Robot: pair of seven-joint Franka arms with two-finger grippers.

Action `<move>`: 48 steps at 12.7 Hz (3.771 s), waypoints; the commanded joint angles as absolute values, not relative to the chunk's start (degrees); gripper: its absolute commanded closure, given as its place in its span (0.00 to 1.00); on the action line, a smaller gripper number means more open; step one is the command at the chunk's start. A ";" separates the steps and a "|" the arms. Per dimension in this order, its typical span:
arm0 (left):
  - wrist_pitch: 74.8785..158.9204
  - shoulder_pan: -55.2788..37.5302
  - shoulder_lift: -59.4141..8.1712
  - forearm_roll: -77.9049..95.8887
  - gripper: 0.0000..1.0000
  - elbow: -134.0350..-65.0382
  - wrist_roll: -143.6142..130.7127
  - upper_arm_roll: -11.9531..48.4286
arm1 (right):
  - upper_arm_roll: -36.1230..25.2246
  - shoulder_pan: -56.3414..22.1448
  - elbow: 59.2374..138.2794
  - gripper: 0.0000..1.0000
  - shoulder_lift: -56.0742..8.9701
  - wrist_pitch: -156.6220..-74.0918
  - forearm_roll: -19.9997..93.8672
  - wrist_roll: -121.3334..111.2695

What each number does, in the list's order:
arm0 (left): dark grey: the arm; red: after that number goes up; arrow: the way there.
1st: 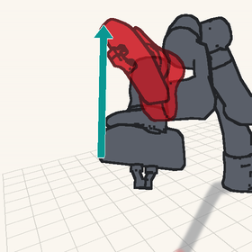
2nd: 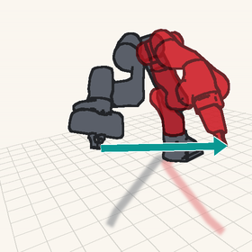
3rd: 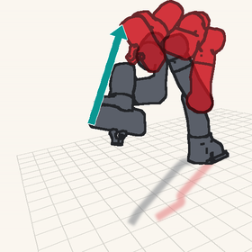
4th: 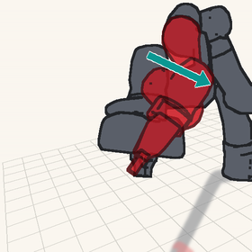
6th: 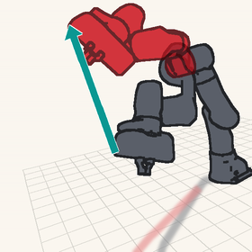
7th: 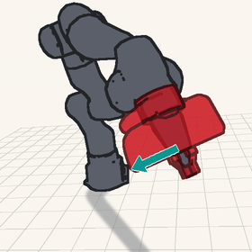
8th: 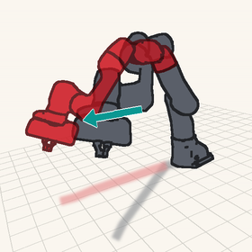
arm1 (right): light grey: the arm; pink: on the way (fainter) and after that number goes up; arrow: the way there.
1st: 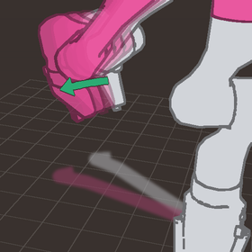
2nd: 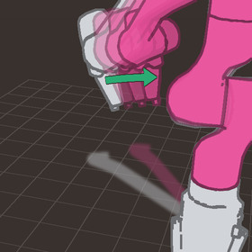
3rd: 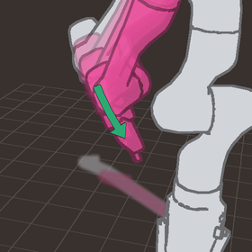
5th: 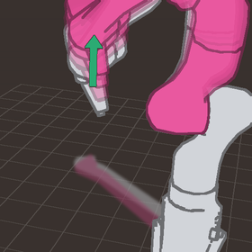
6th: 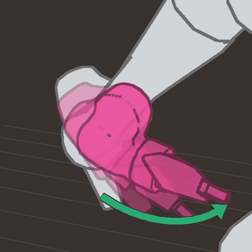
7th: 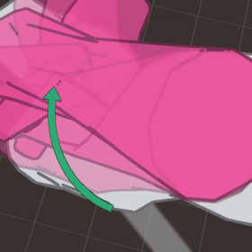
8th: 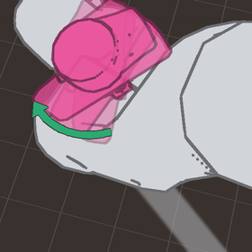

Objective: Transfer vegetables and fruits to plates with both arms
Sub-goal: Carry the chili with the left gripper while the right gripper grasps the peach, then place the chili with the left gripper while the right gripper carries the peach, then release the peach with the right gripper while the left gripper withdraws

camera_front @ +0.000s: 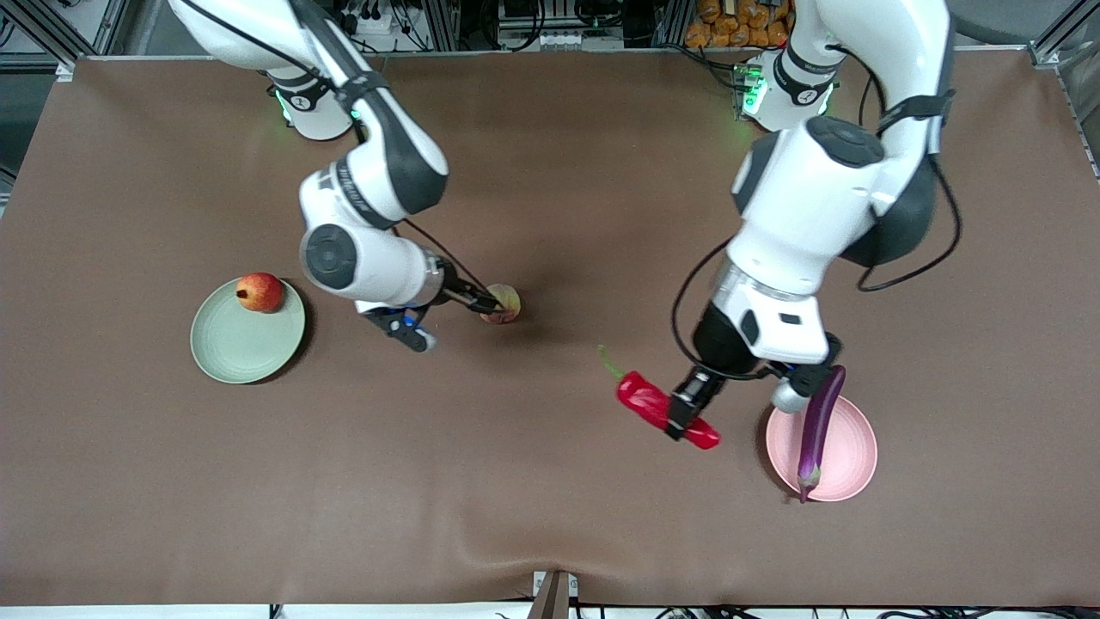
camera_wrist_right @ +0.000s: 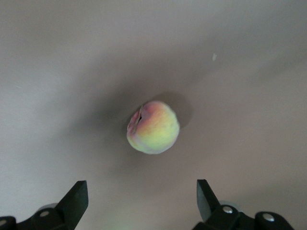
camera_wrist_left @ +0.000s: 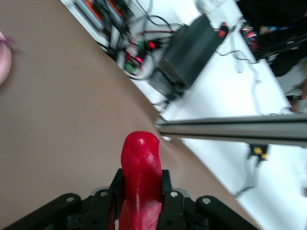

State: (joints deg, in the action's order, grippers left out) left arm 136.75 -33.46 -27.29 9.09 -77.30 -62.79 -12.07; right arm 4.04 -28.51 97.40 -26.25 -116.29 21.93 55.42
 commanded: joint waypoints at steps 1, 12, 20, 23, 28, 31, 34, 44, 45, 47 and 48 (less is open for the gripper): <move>131.93 -28.84 -25.66 8.96 1.00 -79.36 -51.72 -11.34 | 3.16 -31.63 99.65 0.00 -26.63 -117.59 20.14 58.36; 133.84 -16.62 -39.27 -0.68 1.00 -82.09 -5.11 -11.43 | 2.37 -34.01 104.33 0.00 -33.75 -134.73 16.70 62.49; 146.84 -11.08 -45.43 -5.01 1.00 -82.00 9.38 -11.08 | 2.20 -31.04 100.22 1.00 -33.49 -130.11 16.44 59.60; 148.97 -11.16 -47.19 -4.66 1.00 -82.00 9.58 -10.29 | 1.41 -22.89 95.98 1.00 -30.78 -117.46 15.39 46.65; 148.97 -11.16 -47.72 -4.75 0.71 -82.09 9.76 -9.58 | 1.23 -5.57 95.71 1.00 -29.00 -108.46 4.42 20.08; 148.97 -11.34 -48.43 -4.75 0.00 -82.09 9.58 -9.67 | 1.41 4.02 95.89 1.00 -29.35 -107.49 4.04 4.79; 148.97 -11.34 -48.34 -4.75 0.00 -82.09 9.58 -9.67 | 1.32 5.88 96.76 1.00 -29.88 -107.75 4.22 3.43; 132.66 -11.69 -36.85 -4.39 0.00 -84.54 6.68 -7.56 | 1.41 7.82 98.53 0.00 -32.70 -112.24 4.66 3.17; 130.54 -11.69 -33.35 -4.39 0.00 -87.68 5.46 -7.38 | 1.67 7.91 97.13 0.00 -32.26 -110.84 4.66 3.16; 129.21 -11.51 -24.49 -4.39 0.00 -97.41 4.83 -6.77 | 2.02 7.30 88.91 0.00 -32.08 -102.44 4.75 2.90; 127.46 -11.25 -19.39 -4.39 0.00 -101.99 5.10 -6.77 | 3.15 7.29 82.68 0.00 -32.17 -96.56 4.75 2.90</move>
